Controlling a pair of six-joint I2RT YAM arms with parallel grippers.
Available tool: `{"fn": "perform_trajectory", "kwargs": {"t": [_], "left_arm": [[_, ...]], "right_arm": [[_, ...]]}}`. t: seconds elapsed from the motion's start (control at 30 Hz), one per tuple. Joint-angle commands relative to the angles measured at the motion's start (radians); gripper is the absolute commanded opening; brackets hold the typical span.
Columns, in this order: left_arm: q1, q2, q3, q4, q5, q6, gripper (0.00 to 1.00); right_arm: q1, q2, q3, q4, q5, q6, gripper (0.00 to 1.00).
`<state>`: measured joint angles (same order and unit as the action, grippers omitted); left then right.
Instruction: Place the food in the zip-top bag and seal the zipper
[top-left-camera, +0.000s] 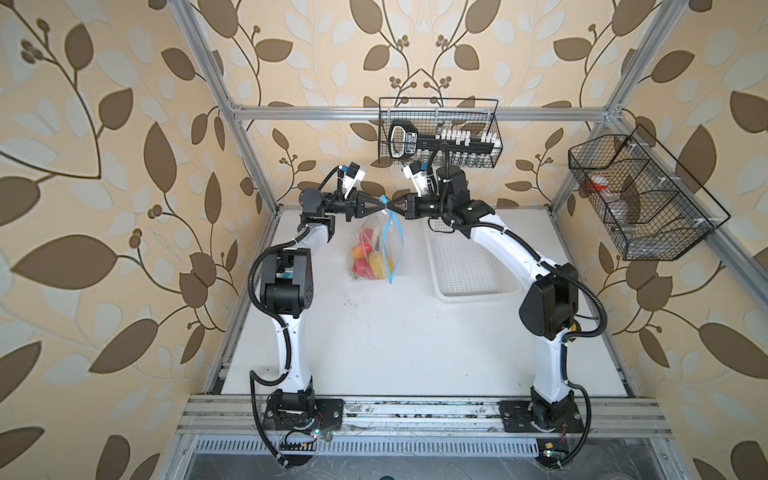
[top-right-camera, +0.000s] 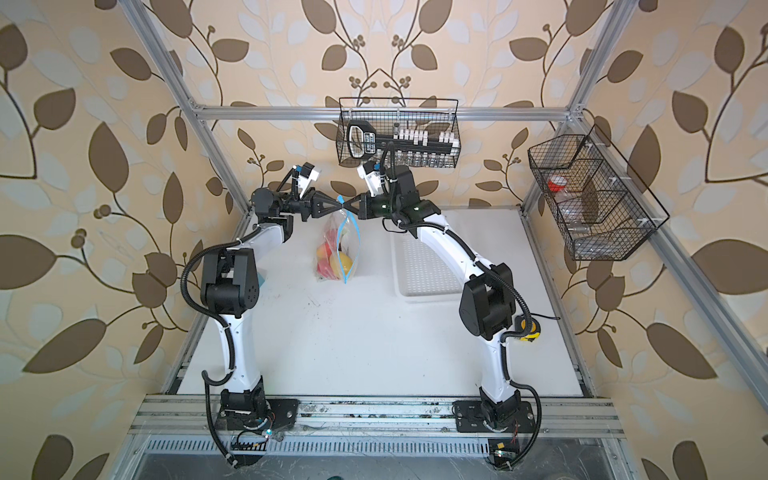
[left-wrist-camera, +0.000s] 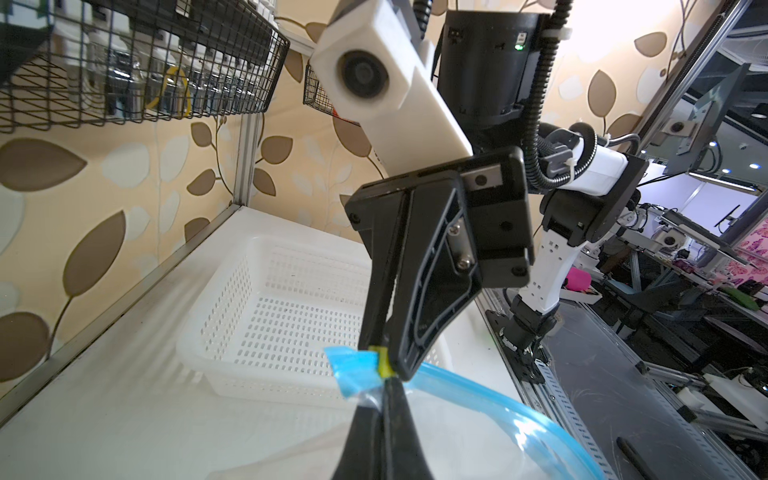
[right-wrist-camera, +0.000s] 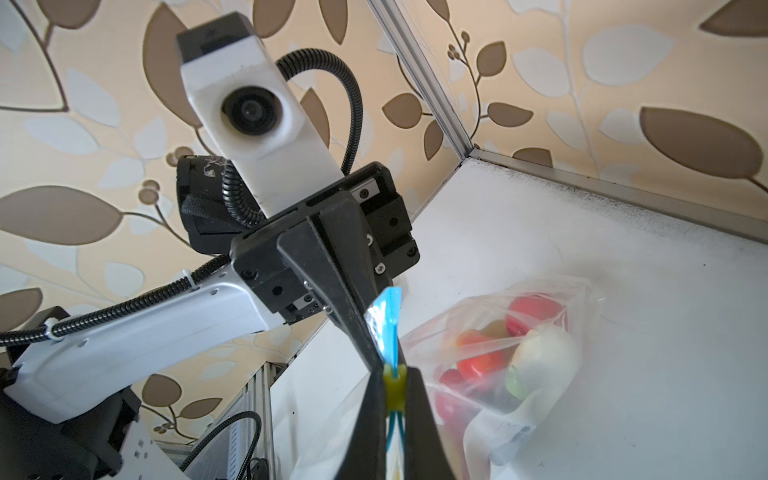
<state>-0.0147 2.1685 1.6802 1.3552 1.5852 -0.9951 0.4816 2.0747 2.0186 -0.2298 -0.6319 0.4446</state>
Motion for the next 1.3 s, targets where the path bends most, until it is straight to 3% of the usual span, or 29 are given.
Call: {"fn": "perform_trajectory", "kwargs": {"t": [0.0,1.27], "left_arm": [[0.036,-0.054,0.041,0.068,-0.097,0.013,0.0],[0.084,-0.054,0.094,0.055,-0.187,-0.015,0.0]], "right_arm": [[-0.002,-0.025,-0.036,-0.092,0.023,-0.029,0.0],[0.048,-0.196,-0.244,-0.125,0.162,-0.075,0.0]]}}
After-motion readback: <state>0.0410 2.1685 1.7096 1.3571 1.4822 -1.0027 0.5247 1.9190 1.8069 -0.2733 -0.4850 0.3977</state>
